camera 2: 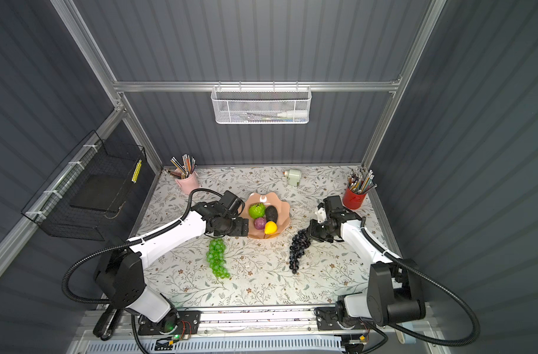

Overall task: Arrange fruit in a fruit bowl
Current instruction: Pick up the fruits from the center of the table.

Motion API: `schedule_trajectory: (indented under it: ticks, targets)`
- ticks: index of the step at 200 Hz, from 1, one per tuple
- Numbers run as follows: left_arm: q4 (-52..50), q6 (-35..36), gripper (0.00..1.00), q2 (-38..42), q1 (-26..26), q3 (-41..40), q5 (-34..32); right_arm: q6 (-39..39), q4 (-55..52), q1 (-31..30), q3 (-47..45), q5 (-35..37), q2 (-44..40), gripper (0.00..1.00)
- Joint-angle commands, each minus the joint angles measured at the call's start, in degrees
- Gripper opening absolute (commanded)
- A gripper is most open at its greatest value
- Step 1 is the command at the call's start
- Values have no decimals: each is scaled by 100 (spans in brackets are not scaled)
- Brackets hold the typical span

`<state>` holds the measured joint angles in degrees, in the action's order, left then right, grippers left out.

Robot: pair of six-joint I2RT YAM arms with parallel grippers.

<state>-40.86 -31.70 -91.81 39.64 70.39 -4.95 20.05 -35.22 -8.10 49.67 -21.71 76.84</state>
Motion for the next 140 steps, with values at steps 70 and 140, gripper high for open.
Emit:
schedule_trajectory:
  ticks: [70, 140]
  targets:
    - [-168, 48, 91, 122, -35, 282, -38, -184, -1483, -425, 1869, 313, -973, 0]
    - [-256, -64, 91, 570, -35, 166, -308, -457, -2231, -743, 3856, -467, -374, 0]
